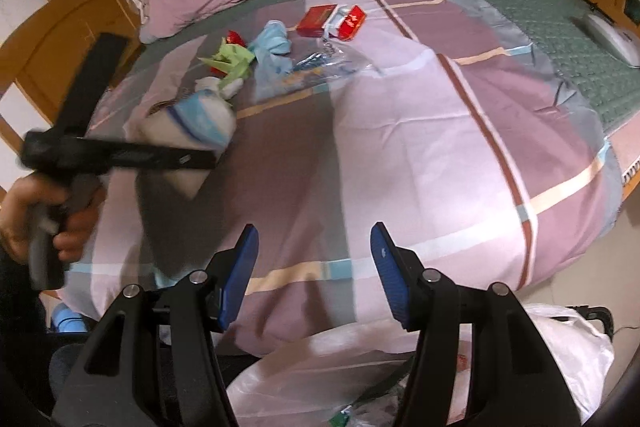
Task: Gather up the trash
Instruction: 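Grasp the red cigarette box on the bed with the left gripper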
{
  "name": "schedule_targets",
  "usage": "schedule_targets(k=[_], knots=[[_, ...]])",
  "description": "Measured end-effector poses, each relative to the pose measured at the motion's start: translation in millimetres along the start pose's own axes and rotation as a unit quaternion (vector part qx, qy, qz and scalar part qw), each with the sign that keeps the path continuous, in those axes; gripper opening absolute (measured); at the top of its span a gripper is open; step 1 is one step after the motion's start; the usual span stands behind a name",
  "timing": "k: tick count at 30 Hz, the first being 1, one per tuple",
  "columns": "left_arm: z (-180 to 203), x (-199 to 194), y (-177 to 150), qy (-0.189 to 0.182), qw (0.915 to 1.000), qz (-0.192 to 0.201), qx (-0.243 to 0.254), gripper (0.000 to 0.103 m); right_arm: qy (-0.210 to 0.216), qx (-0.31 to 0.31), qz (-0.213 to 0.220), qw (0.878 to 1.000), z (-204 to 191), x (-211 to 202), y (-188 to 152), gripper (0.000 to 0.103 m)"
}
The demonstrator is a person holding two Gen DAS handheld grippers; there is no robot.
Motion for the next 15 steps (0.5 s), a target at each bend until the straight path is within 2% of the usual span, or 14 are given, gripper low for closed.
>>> schedule_targets(k=[1,4,6,8,10,13,15], knots=[[-1,-10,0,0.023,0.9996,0.011,0.011,0.095,0.002,0.000,-0.001,1.000,0,1,0,0.058],[-5,-47,23,0.071,0.9934,0.086,0.027,0.095,0.002,0.005,-0.008,1.000,-1,6,-1,0.058],[-15,-60,50,0.087,0.9863,0.140,0.004,0.095,0.004,0.005,-0.010,1.000,-1,5,-3,0.058],[-28,-60,80,0.095,0.9800,0.173,-0.022,0.095,0.000,0.003,-0.005,1.000,-1,2,-3,0.058],[-49,-47,116,0.113,0.9755,0.182,-0.050,0.096,-0.001,0.006,-0.003,1.000,1,-1,-3,0.058],[-78,-15,168,0.154,0.9705,0.164,-0.088,0.099,-0.005,0.011,-0.007,1.000,3,-3,-8,0.058],[-93,11,195,0.148,0.9690,0.150,-0.129,0.099,-0.007,0.018,-0.014,1.000,4,-2,-11,0.058]])
Point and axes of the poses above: each gripper's, at about its wrist camera, not at the fingertips, and x roughly the way its jaws point, z to its right, y to its top, the point moved 5 cm from there along x, roughly the way its jaws point, and after that the axes turned 12 degrees about x, right-handed, at the moved point
